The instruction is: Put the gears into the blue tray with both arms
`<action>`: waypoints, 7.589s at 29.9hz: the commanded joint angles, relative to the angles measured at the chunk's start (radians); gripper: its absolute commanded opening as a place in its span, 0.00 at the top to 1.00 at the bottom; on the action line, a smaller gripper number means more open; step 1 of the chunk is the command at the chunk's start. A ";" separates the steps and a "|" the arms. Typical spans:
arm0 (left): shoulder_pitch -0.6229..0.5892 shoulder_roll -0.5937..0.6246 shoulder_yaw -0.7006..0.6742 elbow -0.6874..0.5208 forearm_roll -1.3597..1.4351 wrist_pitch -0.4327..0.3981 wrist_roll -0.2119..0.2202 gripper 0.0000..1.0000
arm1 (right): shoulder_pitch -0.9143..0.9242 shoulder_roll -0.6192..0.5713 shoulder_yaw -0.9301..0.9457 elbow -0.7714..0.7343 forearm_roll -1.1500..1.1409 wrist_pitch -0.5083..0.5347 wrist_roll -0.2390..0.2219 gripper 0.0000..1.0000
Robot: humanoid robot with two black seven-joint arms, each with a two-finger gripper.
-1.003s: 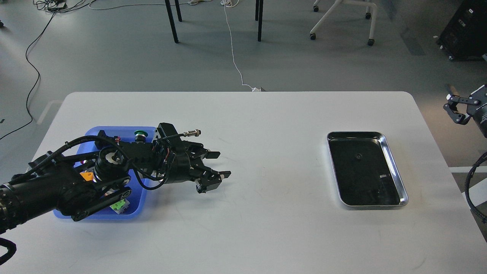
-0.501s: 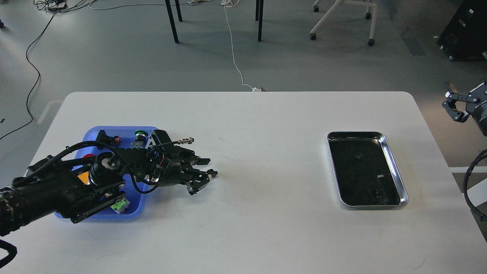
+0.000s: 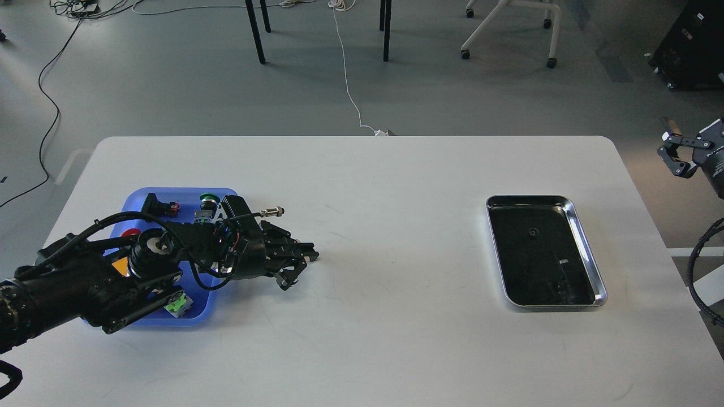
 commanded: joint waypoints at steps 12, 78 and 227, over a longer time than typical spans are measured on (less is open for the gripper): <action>-0.080 0.329 -0.013 -0.141 -0.070 0.018 -0.044 0.93 | 0.007 0.002 0.000 0.000 0.000 0.000 0.000 0.02; -0.098 0.272 -0.437 0.163 -2.225 -0.393 0.041 0.02 | 0.870 0.126 -0.750 0.227 -1.192 0.000 0.000 0.02; -0.136 0.222 -0.512 0.347 -2.294 -0.439 0.187 0.02 | 0.498 0.758 -0.869 0.023 -1.499 -0.572 0.000 0.25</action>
